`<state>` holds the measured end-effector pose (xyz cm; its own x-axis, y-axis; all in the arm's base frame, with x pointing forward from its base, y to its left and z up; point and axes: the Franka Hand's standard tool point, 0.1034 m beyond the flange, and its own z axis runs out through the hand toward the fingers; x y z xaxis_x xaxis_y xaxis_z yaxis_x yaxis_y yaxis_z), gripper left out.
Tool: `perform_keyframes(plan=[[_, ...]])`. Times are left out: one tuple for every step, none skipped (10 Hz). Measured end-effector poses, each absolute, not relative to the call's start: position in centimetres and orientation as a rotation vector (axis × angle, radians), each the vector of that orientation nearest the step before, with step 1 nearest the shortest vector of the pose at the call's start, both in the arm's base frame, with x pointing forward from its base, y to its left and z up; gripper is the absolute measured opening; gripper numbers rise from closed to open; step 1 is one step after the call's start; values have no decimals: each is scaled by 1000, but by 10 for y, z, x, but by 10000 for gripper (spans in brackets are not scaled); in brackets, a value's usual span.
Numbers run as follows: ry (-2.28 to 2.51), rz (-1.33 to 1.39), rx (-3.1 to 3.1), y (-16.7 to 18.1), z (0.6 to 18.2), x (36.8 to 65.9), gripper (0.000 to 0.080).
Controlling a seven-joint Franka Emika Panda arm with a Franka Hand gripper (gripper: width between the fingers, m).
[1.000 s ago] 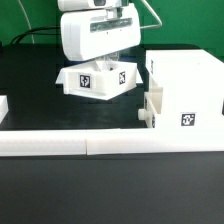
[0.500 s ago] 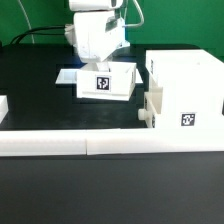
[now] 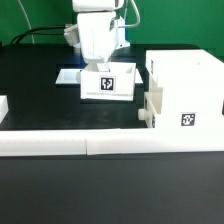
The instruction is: Assemble drawer
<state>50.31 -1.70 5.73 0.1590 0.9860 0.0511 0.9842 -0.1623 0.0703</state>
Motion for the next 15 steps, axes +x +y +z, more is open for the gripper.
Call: perform_keyframes(plan=[[2027, 128, 2374, -15, 59, 511, 42], [2035, 113, 2378, -15, 59, 517, 42], [2039, 102, 2384, -16, 59, 522, 42], [2040, 100, 2387, -16, 58, 524, 42], [2040, 98, 2389, -16, 57, 523, 42], [2039, 98, 2390, -16, 57, 523, 42], [2039, 97, 2390, -16, 57, 523, 42], [2039, 97, 2391, -16, 57, 523, 42], [2048, 93, 2385, -16, 57, 524, 42], [2069, 89, 2371, -14, 59, 531, 42], [2076, 91, 2365, -11, 62, 539, 42], [2082, 89, 2364, -9, 63, 544, 42], [2089, 87, 2363, -7, 62, 548, 42], [2095, 83, 2363, -5, 62, 550, 42], [2087, 89, 2367, -3, 62, 551, 42]])
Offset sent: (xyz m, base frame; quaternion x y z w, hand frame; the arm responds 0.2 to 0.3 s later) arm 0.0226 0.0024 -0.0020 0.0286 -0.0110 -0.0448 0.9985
